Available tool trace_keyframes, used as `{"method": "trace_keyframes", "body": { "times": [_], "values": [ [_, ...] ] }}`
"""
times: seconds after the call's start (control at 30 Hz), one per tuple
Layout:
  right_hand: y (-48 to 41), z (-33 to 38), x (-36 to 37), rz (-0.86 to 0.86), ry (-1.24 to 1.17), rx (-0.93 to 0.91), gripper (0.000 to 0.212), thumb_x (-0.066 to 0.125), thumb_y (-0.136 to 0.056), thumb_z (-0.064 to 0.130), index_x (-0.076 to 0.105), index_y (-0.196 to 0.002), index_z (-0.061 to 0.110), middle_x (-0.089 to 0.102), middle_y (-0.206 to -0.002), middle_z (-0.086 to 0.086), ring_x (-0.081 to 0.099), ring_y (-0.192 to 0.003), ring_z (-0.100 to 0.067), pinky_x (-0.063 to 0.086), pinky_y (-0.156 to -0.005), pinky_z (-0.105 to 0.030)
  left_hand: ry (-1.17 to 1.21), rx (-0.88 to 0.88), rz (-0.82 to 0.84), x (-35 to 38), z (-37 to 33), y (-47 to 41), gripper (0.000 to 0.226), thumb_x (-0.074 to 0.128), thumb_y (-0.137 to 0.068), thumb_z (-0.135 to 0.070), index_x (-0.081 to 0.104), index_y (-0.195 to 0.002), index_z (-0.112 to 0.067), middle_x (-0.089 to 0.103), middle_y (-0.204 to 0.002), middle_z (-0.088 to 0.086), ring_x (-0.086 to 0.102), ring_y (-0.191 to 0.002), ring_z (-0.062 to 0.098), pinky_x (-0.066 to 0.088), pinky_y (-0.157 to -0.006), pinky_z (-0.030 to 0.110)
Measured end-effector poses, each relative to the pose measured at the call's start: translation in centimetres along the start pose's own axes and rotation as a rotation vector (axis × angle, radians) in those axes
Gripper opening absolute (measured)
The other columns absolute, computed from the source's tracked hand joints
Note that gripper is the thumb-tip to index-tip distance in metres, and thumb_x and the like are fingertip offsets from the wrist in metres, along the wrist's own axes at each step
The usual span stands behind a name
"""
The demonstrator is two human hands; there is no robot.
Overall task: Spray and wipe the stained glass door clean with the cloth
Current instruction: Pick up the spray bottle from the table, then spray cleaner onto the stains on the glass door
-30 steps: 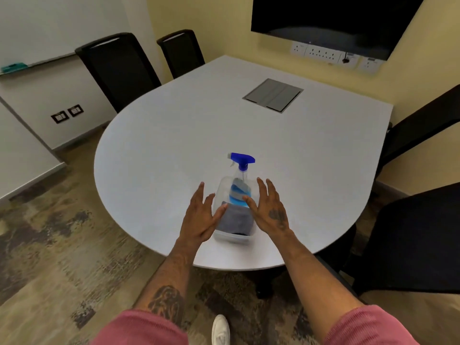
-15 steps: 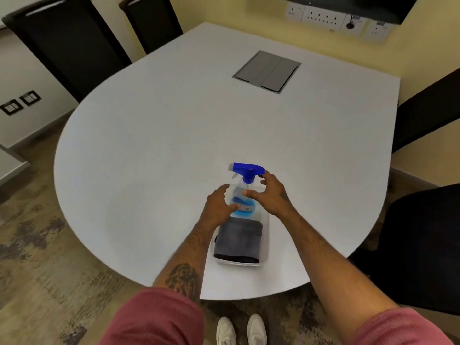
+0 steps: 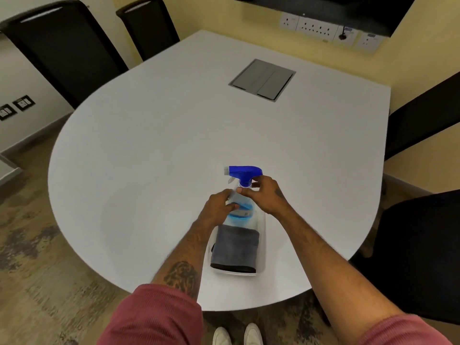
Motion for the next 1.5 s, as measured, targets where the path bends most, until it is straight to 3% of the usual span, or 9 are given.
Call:
{"method": "trace_keyframes", "body": {
  "times": [0.17,0.57,0.77,0.9,1.03,1.1,1.3,1.43,1.5],
  "values": [
    [2.1,5.7,-2.6,-0.001,0.010,-0.141,0.061,0.073,-0.087,0.039,0.051,-0.138,0.012,0.061,-0.136,-0.009,0.053,-0.103,-0.013,0.044,-0.084,-0.028,0.047,0.068,-0.024,-3.4,-2.9,3.2,0.049,0.062,-0.098,-0.033,0.048,-0.143,-0.018,0.056,-0.149,0.003,0.056,-0.134,0.026,0.045,-0.111,0.040],
    [13.8,19.6,-6.1,0.151,-0.056,-0.558,0.048,0.070,-0.090,0.037,0.057,-0.131,0.013,0.064,-0.128,-0.006,0.061,-0.106,-0.022,0.046,-0.085,-0.030,0.334,0.140,-0.228,-9.8,-8.2,18.3,0.040,0.062,-0.099,-0.029,0.050,-0.137,-0.028,0.056,-0.144,-0.003,0.056,-0.129,0.019,0.050,-0.107,0.040],
    [22.6,22.7,-2.5,0.394,-0.148,-0.668,0.039,0.074,-0.087,0.033,0.060,-0.119,0.016,0.068,-0.116,-0.005,0.064,-0.104,-0.020,0.052,-0.085,-0.026,0.402,0.108,-0.394,-10.4,-6.6,30.3,0.024,0.065,-0.096,-0.036,0.054,-0.114,-0.048,0.061,-0.114,-0.024,0.062,-0.109,0.007,0.057,-0.076,0.018],
    [29.5,23.7,1.8,0.584,-0.205,-0.708,0.023,0.071,-0.089,0.034,0.065,-0.108,0.022,0.072,-0.102,-0.003,0.069,-0.097,-0.020,0.052,-0.081,-0.026,0.497,0.054,-0.510,-9.5,-3.3,39.4,0.027,0.071,-0.092,-0.033,0.062,-0.118,-0.035,0.069,-0.120,-0.005,0.072,-0.107,0.013,0.062,-0.086,0.028],
    [38.3,25.2,6.9,0.784,-0.261,-0.767,0.030,0.068,-0.092,0.034,0.070,-0.113,0.013,0.075,-0.106,-0.012,0.072,-0.099,-0.025,0.054,-0.081,-0.032,0.605,0.002,-0.638,-8.1,0.9,49.8,0.031,0.073,-0.092,-0.029,0.066,-0.121,-0.025,0.073,-0.120,0.003,0.074,-0.108,0.017,0.061,-0.092,0.036],
    [43.4,25.7,9.7,0.898,-0.285,-0.792,0.029,0.068,-0.092,0.034,0.070,-0.112,0.013,0.077,-0.102,-0.006,0.073,-0.097,-0.021,0.056,-0.080,-0.032,0.647,-0.019,-0.715,-7.2,3.0,55.2,0.031,0.072,-0.093,-0.027,0.066,-0.123,-0.022,0.073,-0.121,0.006,0.073,-0.109,0.018,0.060,-0.095,0.038],
    [62.0,27.1,17.0,1.211,-0.295,-0.904,0.024,0.066,-0.093,0.036,0.074,-0.103,0.016,0.079,-0.104,0.000,0.074,-0.091,-0.012,0.056,-0.071,-0.022,0.738,-0.056,-1.015,-3.7,7.3,73.6,0.036,0.064,-0.098,-0.028,0.058,-0.132,-0.017,0.068,-0.129,0.008,0.070,-0.104,0.008,0.057,-0.077,0.018],
    [76.7,27.0,20.7,1.393,-0.305,-0.978,0.020,0.067,-0.094,0.032,0.075,-0.100,0.015,0.079,-0.103,-0.005,0.075,-0.094,-0.020,0.057,-0.082,-0.035,0.745,-0.083,-1.238,-0.1,9.1,87.9,0.031,0.059,-0.102,-0.023,0.056,-0.132,-0.019,0.069,-0.120,-0.001,0.071,-0.096,0.000,0.055,-0.073,0.013],
    [84.6,26.4,21.9,1.488,-0.312,-1.026,0.019,0.067,-0.094,0.032,0.076,-0.096,0.016,0.079,-0.100,-0.002,0.075,-0.094,-0.019,0.055,-0.078,-0.034,0.729,-0.102,-1.341,2.2,9.9,95.2,0.027,0.059,-0.102,-0.023,0.056,-0.128,-0.021,0.069,-0.116,-0.002,0.070,-0.095,0.001,0.055,-0.074,0.014]
  ]
}}
Point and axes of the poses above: each hand's wrist, its own y-axis away from the middle knuckle, its own x-axis out of the palm, z = x × y, the point moved 8 cm from there along -y, towards the middle knuckle
